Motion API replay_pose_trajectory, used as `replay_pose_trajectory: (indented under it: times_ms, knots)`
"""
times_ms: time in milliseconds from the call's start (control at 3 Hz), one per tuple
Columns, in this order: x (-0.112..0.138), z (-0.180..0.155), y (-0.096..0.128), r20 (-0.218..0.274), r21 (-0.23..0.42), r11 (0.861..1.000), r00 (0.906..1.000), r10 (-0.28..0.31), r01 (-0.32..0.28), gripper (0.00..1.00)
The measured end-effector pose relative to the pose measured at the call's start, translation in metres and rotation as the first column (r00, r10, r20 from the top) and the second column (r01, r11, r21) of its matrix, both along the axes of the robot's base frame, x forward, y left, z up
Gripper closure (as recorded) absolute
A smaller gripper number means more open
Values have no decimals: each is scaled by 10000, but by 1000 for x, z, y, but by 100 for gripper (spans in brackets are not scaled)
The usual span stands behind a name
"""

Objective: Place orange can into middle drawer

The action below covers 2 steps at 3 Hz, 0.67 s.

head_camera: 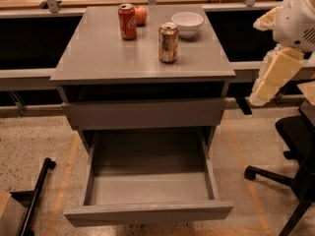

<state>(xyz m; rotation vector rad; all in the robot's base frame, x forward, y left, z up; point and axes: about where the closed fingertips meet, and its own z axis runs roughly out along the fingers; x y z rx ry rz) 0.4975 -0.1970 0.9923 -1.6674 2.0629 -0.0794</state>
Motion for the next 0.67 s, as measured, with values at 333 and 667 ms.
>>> replay_pose_trajectory:
  times_ms: [333, 667]
  knots:
    - [9, -16, 2, -246, 818, 9945, 9977, -630, 649, 0]
    - [41, -34, 30, -211, 1787, 9831, 9991, -361, 393, 0]
